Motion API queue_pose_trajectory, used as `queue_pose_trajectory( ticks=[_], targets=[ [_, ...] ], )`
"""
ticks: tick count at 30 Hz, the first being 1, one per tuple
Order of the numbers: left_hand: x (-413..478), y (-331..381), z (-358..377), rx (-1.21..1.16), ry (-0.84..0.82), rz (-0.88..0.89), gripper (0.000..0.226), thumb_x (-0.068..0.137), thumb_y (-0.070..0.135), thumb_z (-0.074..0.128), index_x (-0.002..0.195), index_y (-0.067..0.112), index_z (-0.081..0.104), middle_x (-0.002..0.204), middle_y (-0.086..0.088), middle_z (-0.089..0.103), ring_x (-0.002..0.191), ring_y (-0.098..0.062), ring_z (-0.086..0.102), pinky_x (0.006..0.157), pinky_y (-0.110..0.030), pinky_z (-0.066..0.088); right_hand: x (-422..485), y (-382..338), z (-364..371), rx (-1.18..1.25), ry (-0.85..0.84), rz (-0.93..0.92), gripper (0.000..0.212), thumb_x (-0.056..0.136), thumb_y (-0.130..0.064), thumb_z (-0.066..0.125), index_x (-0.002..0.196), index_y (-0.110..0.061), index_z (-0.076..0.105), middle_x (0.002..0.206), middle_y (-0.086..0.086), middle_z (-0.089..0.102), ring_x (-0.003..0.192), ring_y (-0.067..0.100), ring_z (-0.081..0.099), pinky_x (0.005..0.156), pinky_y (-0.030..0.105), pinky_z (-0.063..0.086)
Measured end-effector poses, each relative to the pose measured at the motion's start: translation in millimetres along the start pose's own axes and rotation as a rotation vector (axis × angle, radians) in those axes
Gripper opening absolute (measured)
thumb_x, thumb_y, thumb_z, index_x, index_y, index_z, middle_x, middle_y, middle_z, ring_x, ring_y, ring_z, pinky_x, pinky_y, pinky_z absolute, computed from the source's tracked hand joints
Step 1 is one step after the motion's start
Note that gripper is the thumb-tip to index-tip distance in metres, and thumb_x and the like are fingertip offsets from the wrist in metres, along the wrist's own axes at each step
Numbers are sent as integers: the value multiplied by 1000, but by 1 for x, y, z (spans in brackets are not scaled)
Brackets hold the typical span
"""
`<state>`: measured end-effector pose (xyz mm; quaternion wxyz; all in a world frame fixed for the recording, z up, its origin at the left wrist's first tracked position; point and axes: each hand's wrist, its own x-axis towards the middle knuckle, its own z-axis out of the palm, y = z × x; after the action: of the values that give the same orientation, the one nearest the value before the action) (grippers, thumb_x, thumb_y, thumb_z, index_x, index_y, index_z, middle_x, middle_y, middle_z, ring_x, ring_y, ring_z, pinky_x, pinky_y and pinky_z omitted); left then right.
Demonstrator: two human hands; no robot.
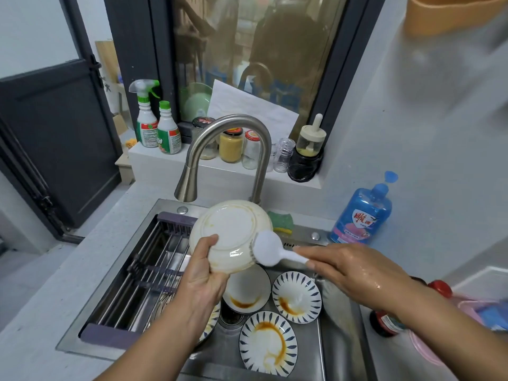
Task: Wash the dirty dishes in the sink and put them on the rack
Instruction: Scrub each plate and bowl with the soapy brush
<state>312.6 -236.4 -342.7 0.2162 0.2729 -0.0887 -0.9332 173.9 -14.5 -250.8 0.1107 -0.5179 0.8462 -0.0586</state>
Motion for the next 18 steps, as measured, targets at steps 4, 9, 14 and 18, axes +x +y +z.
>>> queue_pose_trajectory(
  ticks=[4,9,14,18],
  targets=[
    [0,1,-11,31,-44,-17,38,91,9,59,129,4,59,114,-20,74,104,-38,71,88,-66,53,4,18,-6,36,29,94,41,96,-68,32,135,-73,37,99,-30,60,88,0,54,78,23,48],
    [2,3,-11,191,-161,-44,48,92,12,60,139,3,54,131,-22,66,127,-38,59,115,-63,34,7,14,-27,59,78,129,41,92,-72,30,131,-75,40,114,-25,67,92,-2,59,81,29,52],
    [4,-4,-9,358,-260,-21,55,101,32,53,147,2,45,141,-27,57,133,-38,55,103,-52,51,19,-32,-26,-261,-47,-31,42,103,-64,25,145,-64,29,125,-19,61,116,12,58,87,39,52],
    [6,-8,-19,327,-276,-13,58,100,36,52,149,6,44,145,-23,55,137,-35,52,111,-51,43,38,-29,-34,-263,-59,90,36,106,-57,29,139,-57,40,109,-8,64,103,21,61,81,41,53]
  ],
)
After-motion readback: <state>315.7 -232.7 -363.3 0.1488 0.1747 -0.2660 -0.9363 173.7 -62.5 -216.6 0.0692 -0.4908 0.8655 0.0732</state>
